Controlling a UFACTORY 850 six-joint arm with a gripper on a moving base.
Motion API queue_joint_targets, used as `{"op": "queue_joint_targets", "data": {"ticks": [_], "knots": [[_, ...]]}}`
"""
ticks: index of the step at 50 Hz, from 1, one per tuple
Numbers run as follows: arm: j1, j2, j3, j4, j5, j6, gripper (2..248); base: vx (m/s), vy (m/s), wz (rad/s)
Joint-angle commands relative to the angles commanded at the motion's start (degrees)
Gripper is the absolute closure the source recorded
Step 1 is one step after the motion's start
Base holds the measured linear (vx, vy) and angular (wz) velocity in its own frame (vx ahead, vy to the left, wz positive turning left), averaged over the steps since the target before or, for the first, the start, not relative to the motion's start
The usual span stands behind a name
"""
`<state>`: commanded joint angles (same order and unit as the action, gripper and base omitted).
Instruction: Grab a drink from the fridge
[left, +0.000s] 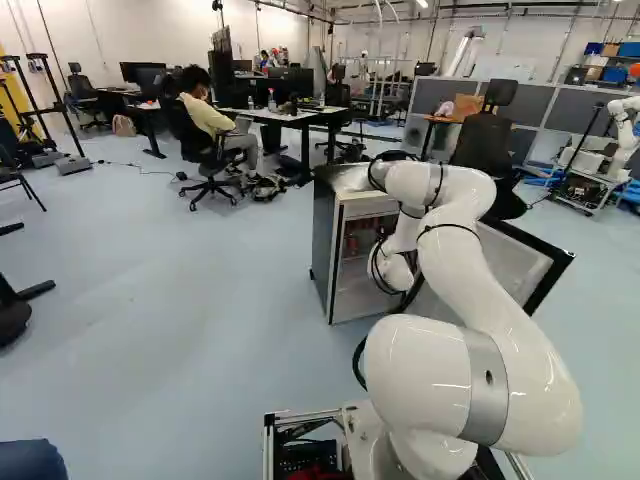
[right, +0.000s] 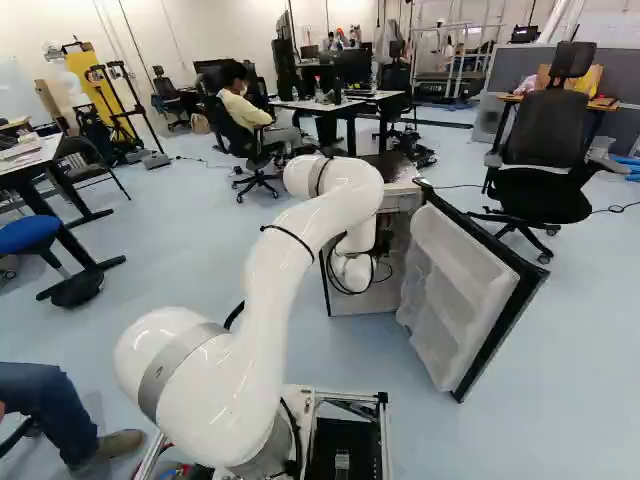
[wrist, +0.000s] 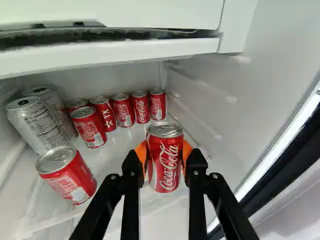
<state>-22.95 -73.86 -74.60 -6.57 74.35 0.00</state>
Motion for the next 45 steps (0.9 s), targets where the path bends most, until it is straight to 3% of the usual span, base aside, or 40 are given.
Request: {"op": "queue_joint_targets", "data": {"ticks": [45], "knots": [[-1.24, 16.60, 21.04, 0.00, 0.00, 0.00, 158, 0.000, 0.000, 0.000]]}}
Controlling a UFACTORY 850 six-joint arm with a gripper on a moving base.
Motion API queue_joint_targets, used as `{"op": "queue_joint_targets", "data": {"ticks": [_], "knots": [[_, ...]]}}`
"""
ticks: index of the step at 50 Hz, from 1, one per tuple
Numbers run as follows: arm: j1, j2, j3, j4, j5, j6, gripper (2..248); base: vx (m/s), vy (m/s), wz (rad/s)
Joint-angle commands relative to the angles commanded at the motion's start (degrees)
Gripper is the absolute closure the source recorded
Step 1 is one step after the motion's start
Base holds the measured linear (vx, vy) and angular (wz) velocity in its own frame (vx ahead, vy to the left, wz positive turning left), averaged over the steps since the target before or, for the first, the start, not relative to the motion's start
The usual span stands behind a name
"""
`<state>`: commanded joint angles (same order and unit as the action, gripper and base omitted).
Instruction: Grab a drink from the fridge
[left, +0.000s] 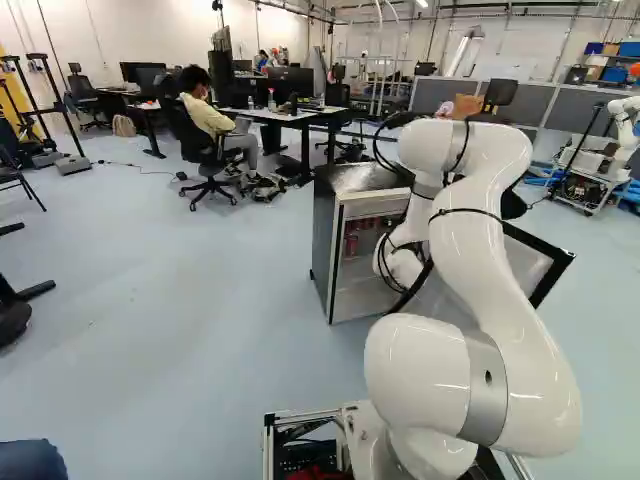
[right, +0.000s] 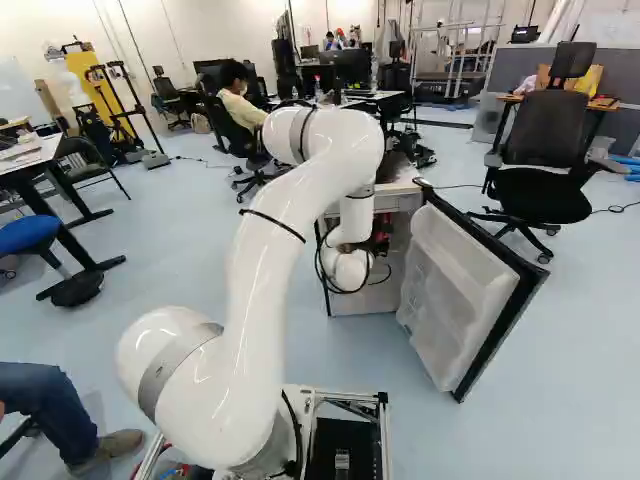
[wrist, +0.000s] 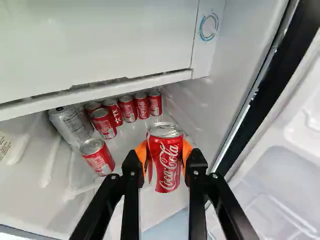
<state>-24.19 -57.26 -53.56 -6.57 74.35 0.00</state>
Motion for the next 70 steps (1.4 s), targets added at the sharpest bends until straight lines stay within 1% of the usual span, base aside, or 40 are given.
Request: {"op": "queue_joint_targets", "data": {"ticks": [31, 41, 52, 70], "knots": [[-0.28, 11.41, 13.30, 0.00, 0.00, 0.00, 158, 0.000, 0.000, 0.000], [-0.26, 14.81, 16.85, 0.00, 0.00, 0.00, 158, 0.000, 0.000, 0.000], [-0.03, 18.12, 19.81, 0.00, 0.00, 0.00, 158, 0.000, 0.000, 0.000], [0.32, 22.69, 23.20, 0.00, 0.00, 0.00, 158, 0.000, 0.000, 0.000]]}}
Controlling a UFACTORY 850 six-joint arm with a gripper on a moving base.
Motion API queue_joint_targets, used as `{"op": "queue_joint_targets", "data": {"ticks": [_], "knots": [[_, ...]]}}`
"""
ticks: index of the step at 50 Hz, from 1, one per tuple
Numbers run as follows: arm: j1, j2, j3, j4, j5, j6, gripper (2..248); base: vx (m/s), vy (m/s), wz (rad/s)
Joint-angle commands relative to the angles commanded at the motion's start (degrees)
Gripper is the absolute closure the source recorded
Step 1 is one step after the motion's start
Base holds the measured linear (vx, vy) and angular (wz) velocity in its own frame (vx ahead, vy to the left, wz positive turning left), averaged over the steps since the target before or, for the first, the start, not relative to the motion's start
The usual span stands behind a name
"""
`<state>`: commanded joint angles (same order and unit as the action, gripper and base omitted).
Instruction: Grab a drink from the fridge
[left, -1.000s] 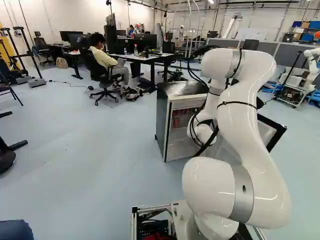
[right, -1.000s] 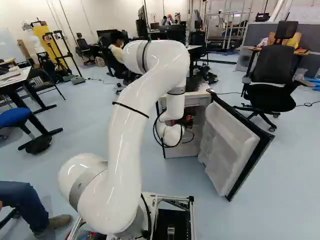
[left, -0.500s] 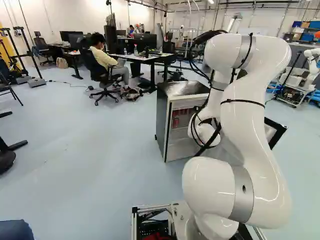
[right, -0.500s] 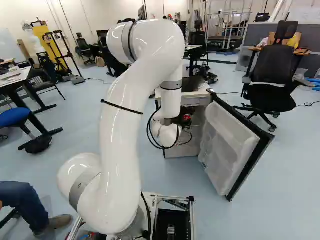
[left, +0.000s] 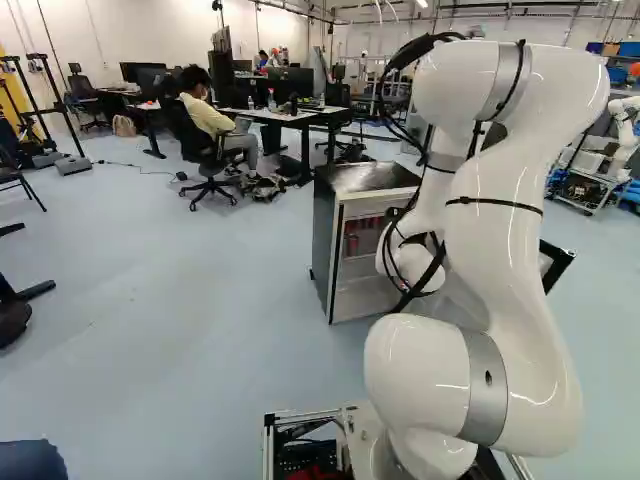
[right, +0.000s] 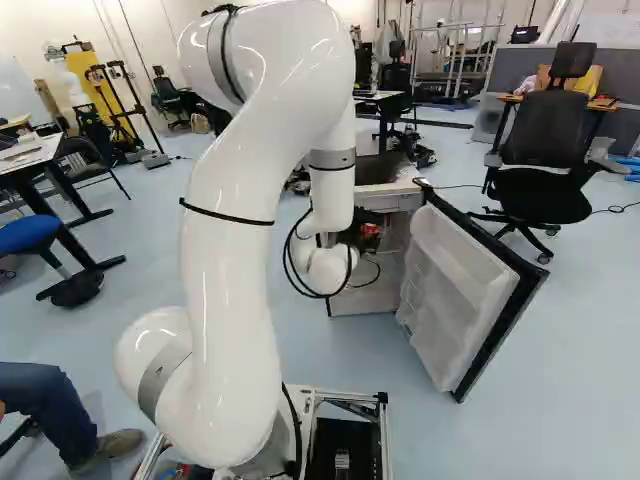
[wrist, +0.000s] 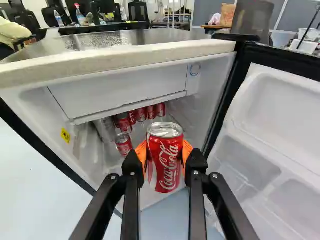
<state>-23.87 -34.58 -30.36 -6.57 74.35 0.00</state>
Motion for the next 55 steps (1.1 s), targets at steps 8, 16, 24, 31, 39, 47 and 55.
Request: {"op": "queue_joint_targets", "data": {"ticks": [8, 16, 24, 31, 39, 47, 55], "knots": [[0.13, 1.79, 1.04, 0.00, 0.00, 0.00, 158, 0.000, 0.000, 0.000], [0.25, 3.53, 1.97, 0.00, 0.00, 0.00, 158, 0.000, 0.000, 0.000], [0.34, 5.07, 2.59, 0.00, 0.00, 0.00, 158, 0.000, 0.000, 0.000], [0.34, 6.35, 3.01, 0.00, 0.00, 0.00, 158, 0.000, 0.000, 0.000], [0.34, 7.79, 3.46, 0.00, 0.00, 0.00, 158, 0.000, 0.000, 0.000], [0.34, 9.21, 3.87, 0.00, 0.00, 0.00, 158, 0.000, 0.000, 0.000], [0.35, 10.61, 4.25, 0.00, -0.09, 0.00, 158, 0.000, 0.000, 0.000]]}}
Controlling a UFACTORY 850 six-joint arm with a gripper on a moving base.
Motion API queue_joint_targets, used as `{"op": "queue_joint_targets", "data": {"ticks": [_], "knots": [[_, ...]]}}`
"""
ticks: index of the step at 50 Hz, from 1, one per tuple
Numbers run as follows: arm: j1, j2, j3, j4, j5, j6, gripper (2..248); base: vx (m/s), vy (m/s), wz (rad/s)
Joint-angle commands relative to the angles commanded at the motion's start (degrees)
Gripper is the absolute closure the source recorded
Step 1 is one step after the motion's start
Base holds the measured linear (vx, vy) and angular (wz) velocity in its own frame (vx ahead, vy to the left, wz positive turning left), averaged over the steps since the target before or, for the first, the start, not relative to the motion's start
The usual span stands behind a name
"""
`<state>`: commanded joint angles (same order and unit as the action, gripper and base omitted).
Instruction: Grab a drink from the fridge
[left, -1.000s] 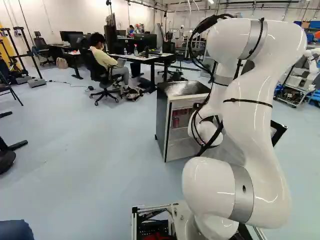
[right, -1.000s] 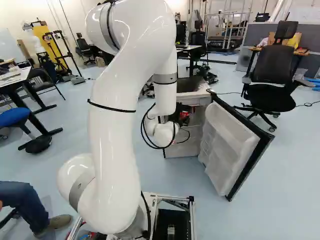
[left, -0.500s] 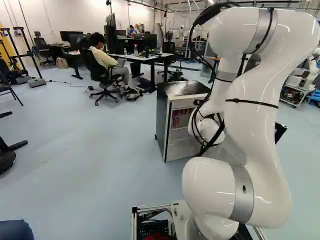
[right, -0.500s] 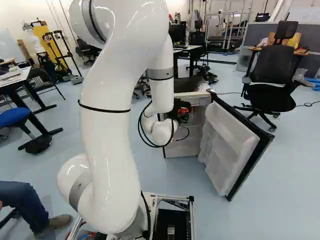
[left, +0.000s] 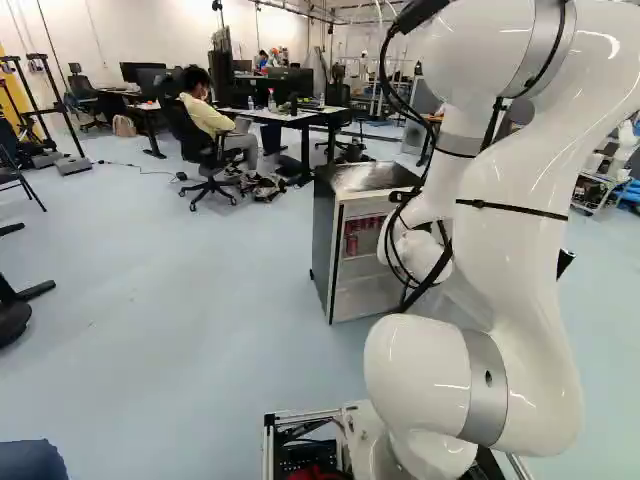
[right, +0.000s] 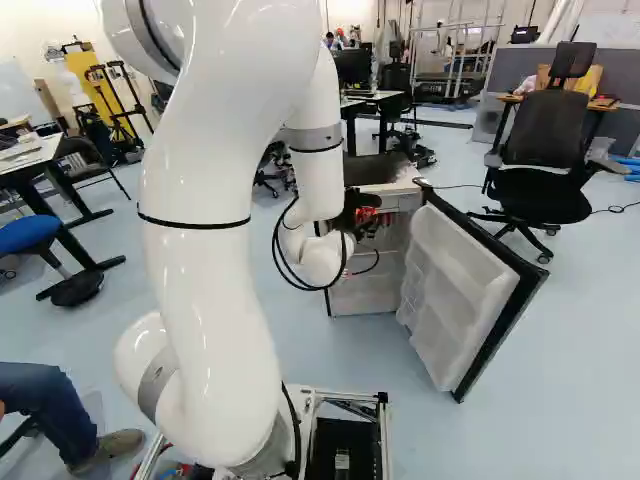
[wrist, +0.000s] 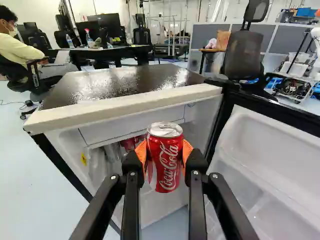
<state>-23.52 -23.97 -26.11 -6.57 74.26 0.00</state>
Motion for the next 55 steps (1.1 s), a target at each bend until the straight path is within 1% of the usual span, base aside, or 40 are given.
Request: {"op": "queue_joint_targets", "data": {"ticks": [25, 55], "knots": [[0.10, 4.00, 0.65, 0.00, -2.10, 0.00, 158, 0.000, 0.000, 0.000], [0.79, 6.78, -1.08, 0.00, -5.14, 0.00, 158, 0.000, 0.000, 0.000]]}}
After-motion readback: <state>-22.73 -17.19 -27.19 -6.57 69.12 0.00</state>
